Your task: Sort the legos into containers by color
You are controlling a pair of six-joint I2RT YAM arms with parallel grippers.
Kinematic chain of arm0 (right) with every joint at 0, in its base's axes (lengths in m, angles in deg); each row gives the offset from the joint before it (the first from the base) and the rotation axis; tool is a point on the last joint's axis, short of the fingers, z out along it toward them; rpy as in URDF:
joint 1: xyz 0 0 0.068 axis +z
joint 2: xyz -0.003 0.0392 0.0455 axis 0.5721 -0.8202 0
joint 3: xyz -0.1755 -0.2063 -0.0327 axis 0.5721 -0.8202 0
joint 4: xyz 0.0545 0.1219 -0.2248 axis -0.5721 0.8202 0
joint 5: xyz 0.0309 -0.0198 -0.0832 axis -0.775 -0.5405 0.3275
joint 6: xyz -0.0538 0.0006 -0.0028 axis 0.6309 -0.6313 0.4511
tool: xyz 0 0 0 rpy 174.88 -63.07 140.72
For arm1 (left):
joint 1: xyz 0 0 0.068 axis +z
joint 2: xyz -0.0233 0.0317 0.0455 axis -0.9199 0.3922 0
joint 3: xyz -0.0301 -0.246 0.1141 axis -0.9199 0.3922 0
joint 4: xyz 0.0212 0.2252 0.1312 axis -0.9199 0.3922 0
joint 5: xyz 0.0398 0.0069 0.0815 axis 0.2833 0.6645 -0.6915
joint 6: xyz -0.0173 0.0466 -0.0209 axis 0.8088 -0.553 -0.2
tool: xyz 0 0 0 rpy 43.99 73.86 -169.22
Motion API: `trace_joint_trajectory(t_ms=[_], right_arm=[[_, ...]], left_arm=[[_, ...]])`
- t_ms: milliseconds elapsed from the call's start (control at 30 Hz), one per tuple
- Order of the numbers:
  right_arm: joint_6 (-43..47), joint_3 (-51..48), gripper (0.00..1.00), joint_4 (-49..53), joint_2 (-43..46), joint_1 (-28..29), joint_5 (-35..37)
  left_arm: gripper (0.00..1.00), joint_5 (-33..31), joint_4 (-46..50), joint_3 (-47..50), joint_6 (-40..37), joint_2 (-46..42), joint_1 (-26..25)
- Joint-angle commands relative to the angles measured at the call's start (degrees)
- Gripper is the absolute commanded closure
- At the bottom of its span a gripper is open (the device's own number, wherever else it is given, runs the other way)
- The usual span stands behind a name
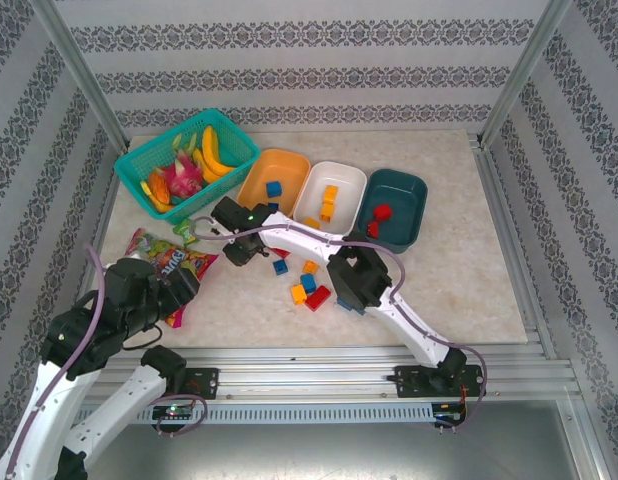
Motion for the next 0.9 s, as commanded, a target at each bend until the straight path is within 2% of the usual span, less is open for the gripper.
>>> trace_joint_trajectory(t_ms=[0,133,267,500,633,867], right_arm=[[-2.9,-5.0,0.8,-3.0,11.6,-1.0,1.4],[-7.4,-16.3,0.8,-6.5,24.3,-4.8,2.0],[-12.0,-30.3,0.81,-8.5,38.0,-11.4,2.8],[-21.1,-49.4,0.79,-5.3,54.8,-26.7,5.7],[-25.8,-55.8,0.76,-3.5,57.1,-34.9,4.0],[-26.2,-56.6,0.75,-4.6,48.7,-43.0,-1.3]], left_arm=[[0.13,6.0,-8.2,-0.4,-5.1,3.5,0.1],[0.13,11.7,-17.3,-2.4,-8.2,10.4,0.1],[0.13,17.5,-26.9,-5.9,-10.4,20.2,-0.5],[0.13,18.1,-35.8,-16.1,-14.6,39.8,-8.5],[0.13,18.6,-38.3,-21.3,-15.9,49.0,-12.6],[0.13,19.7,-38.7,-28.6,-17.6,60.0,-16.1]])
